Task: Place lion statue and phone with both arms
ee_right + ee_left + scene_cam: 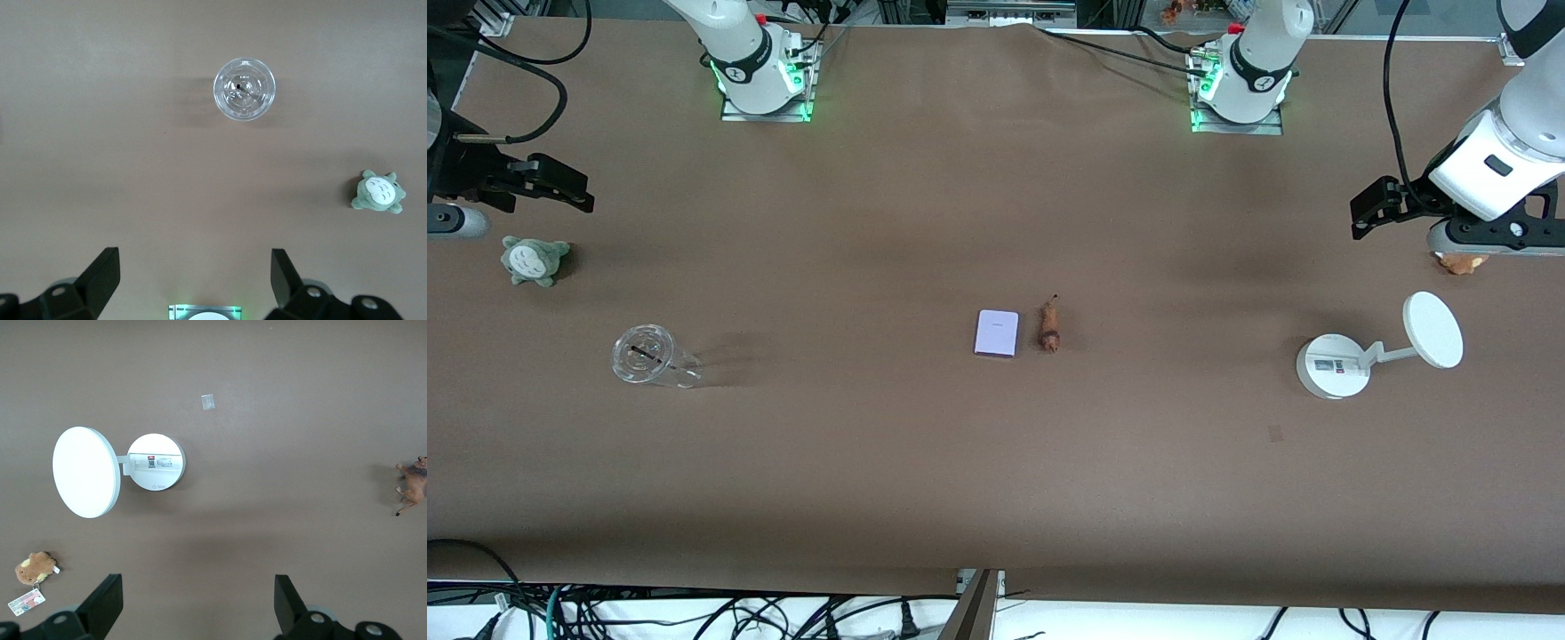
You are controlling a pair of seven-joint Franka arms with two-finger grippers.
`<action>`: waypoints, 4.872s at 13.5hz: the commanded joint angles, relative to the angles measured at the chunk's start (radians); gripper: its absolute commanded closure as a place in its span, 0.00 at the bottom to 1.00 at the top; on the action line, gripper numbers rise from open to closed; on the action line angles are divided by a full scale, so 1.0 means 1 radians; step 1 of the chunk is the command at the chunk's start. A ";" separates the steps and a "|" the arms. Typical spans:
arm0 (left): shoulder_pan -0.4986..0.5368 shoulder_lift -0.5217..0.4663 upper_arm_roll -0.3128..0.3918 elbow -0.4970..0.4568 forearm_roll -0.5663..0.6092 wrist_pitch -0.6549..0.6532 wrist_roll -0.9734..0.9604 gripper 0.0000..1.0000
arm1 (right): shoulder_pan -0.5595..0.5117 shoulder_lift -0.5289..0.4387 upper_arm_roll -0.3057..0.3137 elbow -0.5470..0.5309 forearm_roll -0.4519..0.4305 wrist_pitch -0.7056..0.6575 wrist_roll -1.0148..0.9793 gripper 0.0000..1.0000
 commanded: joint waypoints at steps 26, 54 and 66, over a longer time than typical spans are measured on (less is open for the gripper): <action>-0.026 0.350 -0.310 -0.014 -0.040 0.241 -0.368 0.00 | 0.003 0.128 0.011 0.024 0.023 0.037 0.011 0.00; -0.250 0.620 -0.317 -0.003 0.427 0.631 -0.835 0.90 | 0.386 0.594 0.015 0.039 0.027 0.598 0.416 0.00; 0.092 0.543 -0.317 -0.009 0.424 0.356 -0.538 0.90 | 0.652 0.744 0.017 0.097 0.053 0.867 0.839 0.00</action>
